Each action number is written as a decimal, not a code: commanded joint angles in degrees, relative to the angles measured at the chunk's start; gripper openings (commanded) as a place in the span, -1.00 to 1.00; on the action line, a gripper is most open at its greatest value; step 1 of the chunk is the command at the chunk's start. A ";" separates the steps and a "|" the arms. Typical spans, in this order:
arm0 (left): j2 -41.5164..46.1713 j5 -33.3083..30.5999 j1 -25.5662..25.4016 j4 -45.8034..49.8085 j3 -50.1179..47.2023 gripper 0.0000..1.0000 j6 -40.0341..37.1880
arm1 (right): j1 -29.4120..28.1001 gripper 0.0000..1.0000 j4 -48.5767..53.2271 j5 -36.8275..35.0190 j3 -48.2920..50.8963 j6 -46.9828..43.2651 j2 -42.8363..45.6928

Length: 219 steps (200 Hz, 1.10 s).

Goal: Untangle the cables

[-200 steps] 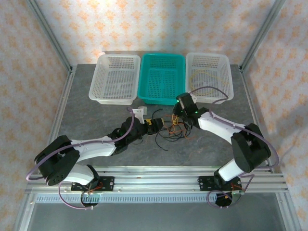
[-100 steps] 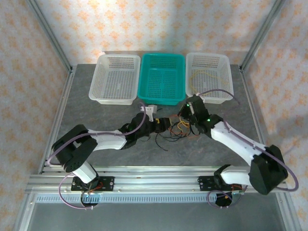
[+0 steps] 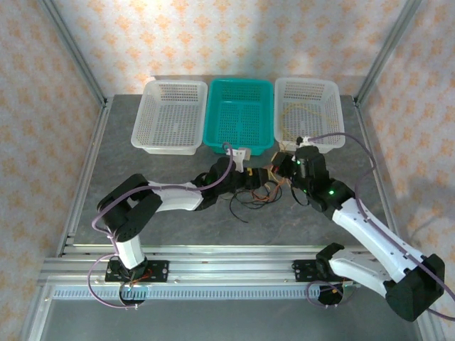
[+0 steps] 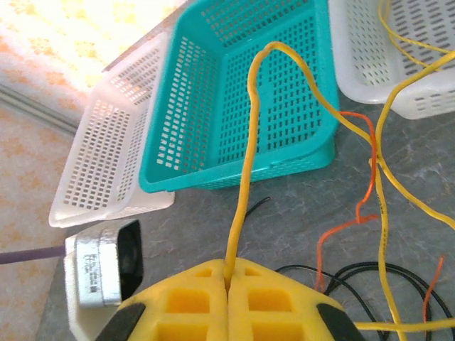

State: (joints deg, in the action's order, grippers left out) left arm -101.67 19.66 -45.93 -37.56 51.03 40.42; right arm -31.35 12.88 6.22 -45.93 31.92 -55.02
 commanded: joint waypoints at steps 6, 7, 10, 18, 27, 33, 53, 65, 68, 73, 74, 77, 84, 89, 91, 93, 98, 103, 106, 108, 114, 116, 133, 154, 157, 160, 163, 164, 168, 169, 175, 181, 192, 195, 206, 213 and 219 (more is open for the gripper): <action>-0.59 2.14 -0.38 0.95 2.23 0.41 -3.39 | 0.15 -1.00 0.90 3.22 -3.91 -6.88 0.27; -0.57 2.23 -0.34 0.98 2.23 0.41 -3.41 | 0.15 -1.00 0.95 3.29 -4.00 -7.05 0.27; -0.55 2.42 -0.38 1.00 2.24 0.41 -3.54 | 0.11 -1.00 1.13 3.61 -4.19 -7.60 0.27; -0.39 3.18 -0.38 1.00 2.29 0.43 -3.90 | 0.13 -1.00 1.42 4.82 -4.56 -9.15 0.27; -0.22 4.11 -0.35 0.92 2.27 0.44 -4.13 | 0.15 -1.00 1.82 6.03 -5.07 -10.82 0.23; -0.20 4.96 -0.37 0.70 2.22 0.45 -4.36 | 0.12 -1.00 2.36 6.74 -5.49 -11.95 0.10; 0.03 7.96 -0.04 0.30 1.73 0.47 -4.84 | 0.21 -1.00 4.23 7.92 -6.81 -15.41 -0.52; 0.39 9.67 0.35 -0.03 1.12 0.49 -4.86 | 0.24 -1.00 5.08 8.40 -7.48 -16.99 -0.89; 0.56 9.96 0.51 -0.17 1.00 0.50 -4.84 | 0.24 -1.00 5.29 8.56 -7.60 -17.32 -0.95; 0.81 10.41 0.58 -0.27 0.69 0.51 -4.83 | 0.20 -1.00 5.52 8.71 -7.80 -17.83 -1.01; 0.88 10.49 0.62 -0.30 0.63 0.51 -4.88 | 0.22 -1.00 5.54 8.76 -7.83 -17.98 -1.03; 0.94 10.75 0.73 -0.32 0.53 0.51 -4.89 | 0.24 -1.00 5.58 8.87 -7.90 -18.22 -1.08; 1.26 11.36 0.99 -0.34 0.35 0.51 -4.92 | 0.23 -1.00 5.66 9.13 -7.94 -18.57 -1.10; 1.41 11.85 1.02 -0.24 0.38 0.51 -5.02 | 0.24 -1.00 5.59 9.32 -7.95 -18.66 -1.13; 1.46 12.06 1.04 -0.23 0.41 0.51 -5.01 | 0.22 -1.00 5.64 9.40 -7.90 -18.79 -1.14; 1.47 12.24 1.07 -0.25 0.51 0.51 -5.01 | 0.23 -1.00 5.59 9.53 -7.93 -18.79 -1.07; 1.55 12.76 1.14 -0.14 0.63 0.50 -5.00 | 0.24 -1.00 5.34 9.76 -7.90 -18.89 -1.13; 1.56 13.33 1.19 -0.17 0.89 0.48 -5.11 | 0.24 -1.00 5.16 9.90 -7.86 -18.84 -1.22; 1.49 13.71 1.15 -0.15 1.07 0.46 -5.09 | 0.23 -1.00 5.05 10.01 -7.93 -18.86 -1.29; 1.48 13.97 1.18 -0.19 1.22 0.45 -5.09 | 0.22 -1.00 4.98 10.03 -7.94 -18.90 -1.31; 1.32 14.82 1.19 -0.32 1.49 0.40 -5.09 | 0.24 -1.00 4.96 10.24 -8.10 -18.96 -1.56; 1.26 15.04 1.15 -0.36 1.68 0.38 -5.09 | 0.24 -1.00 4.91 10.33 -8.16 -18.99 -1.64; 0.45 16.32 1.17 -0.61 2.28 0.17 -5.09 | 0.17 -1.00 4.70 10.66 -8.38 -19.43 -2.00; 0.04 16.20 1.26 -0.52 2.03 -0.16 -5.10 | 0.24 -1.00 5.21 9.51 -8.65 -19.94 -1.86; 0.06 16.06 1.20 -0.58 1.86 -0.20 -5.09 | 0.26 -1.00 5.30 9.43 -8.65 -20.03 -1.78; 0.13 15.98 1.23 -0.58 1.74 -0.23 -5.05 | 0.24 -1.00 5.35 9.24 -8.65 -20.13 -1.71; 0.22 15.80 1.23 -0.58 1.54 -0.28 -5.05 | 0.24 -1.00 5.50 9.03 -8.60 -20.14 -1.55; 0.23 15.74 1.21 -0.58 1.49 -0.29 -5.07 | 0.28 -1.00 5.49 9.01 -8.63 -20.19 -1.52; 0.32 15.57 1.20 -0.58 1.31 -0.34 -5.04 | 0.33 -1.00 5.58 8.59 -8.59 -20.21 -1.42; 0.37 15.49 1.20 -0.58 1.24 -0.36 -4.98 | 0.33 -1.00 5.58 8.53 -8.58 -20.22 -1.37; 0.56 15.02 1.26 -0.43 1.02 -0.43 -4.98 | 0.33 -1.00 5.57 8.22 -8.56 -20.28 -1.17; 0.71 14.53 1.40 -0.26 0.71 -0.51 -4.92 | 0.33 -1.00 5.50 7.99 -8.69 -20.36 -0.98; 0.94 13.45 1.65 0.19 0.32 -0.73 -5.01 | 0.32 -1.00 5.49 8.04 -8.98 -20.82 -0.80; 0.94 13.05 1.74 0.28 0.21 -0.78 -4.98 | 0.33 -1.00 5.49 7.98 -9.11 -20.97 -0.74; 0.90 11.74 2.22 1.25 0.09 -0.96 -4.94 | 0.42 -1.00 5.51 7.97 -9.56 -21.43 -0.61; 0.85 10.73 2.46 2.19 0.13 -1.00 -4.94 | 0.42 -1.00 5.60 7.90 -9.93 -21.78 -0.41; 0.77 9.81 2.72 3.28 0.21 -1.00 -4.93 | 0.49 -1.00 5.79 7.79 -10.28 -21.91 -0.30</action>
State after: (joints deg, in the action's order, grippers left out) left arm -101.73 32.88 -44.47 -36.32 51.92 35.75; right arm -31.31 18.72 15.25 -53.12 12.08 -57.06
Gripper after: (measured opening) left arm 0.051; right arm 0.044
